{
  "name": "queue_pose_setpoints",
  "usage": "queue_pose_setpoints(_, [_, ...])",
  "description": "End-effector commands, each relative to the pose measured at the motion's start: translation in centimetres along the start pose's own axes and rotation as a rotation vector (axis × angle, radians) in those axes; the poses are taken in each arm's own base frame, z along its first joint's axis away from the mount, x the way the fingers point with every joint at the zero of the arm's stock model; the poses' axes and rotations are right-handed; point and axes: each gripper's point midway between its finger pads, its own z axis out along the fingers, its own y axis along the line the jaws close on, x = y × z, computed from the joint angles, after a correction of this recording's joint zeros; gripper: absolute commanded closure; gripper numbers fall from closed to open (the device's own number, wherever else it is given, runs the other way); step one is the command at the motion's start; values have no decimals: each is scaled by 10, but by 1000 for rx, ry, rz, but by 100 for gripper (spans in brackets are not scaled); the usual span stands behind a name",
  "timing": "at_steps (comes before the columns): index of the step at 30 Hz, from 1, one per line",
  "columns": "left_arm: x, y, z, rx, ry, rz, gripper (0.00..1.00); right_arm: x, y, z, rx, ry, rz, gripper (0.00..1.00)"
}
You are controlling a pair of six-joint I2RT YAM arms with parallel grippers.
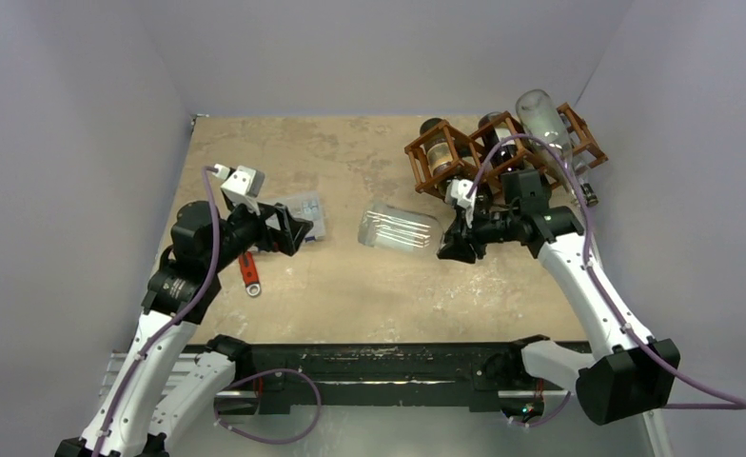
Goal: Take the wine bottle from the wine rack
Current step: Pick up the wine bottle from the wine rack, then place the wine bottle at the center of the board.
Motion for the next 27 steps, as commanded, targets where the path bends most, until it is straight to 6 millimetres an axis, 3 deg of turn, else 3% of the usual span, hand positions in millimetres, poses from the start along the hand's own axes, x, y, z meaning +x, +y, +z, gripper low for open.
queue_pose_setpoints(1, [-4,6,2,-22,-21,17,0,-47,6,-5,-37,-73,-308,100])
queue_pose_setpoints(7, [-4,6,2,-21,-23,17,0,-41,12,0,-50,14,-433,100])
queue_pose_setpoints(17, [-5,5,1,-18,-26,16,0,-38,-8,-6,-3,293,-659,100])
queue_pose_setpoints(27, [-5,5,1,-16,-25,16,0,-28,-10,14,33,508,-844,100])
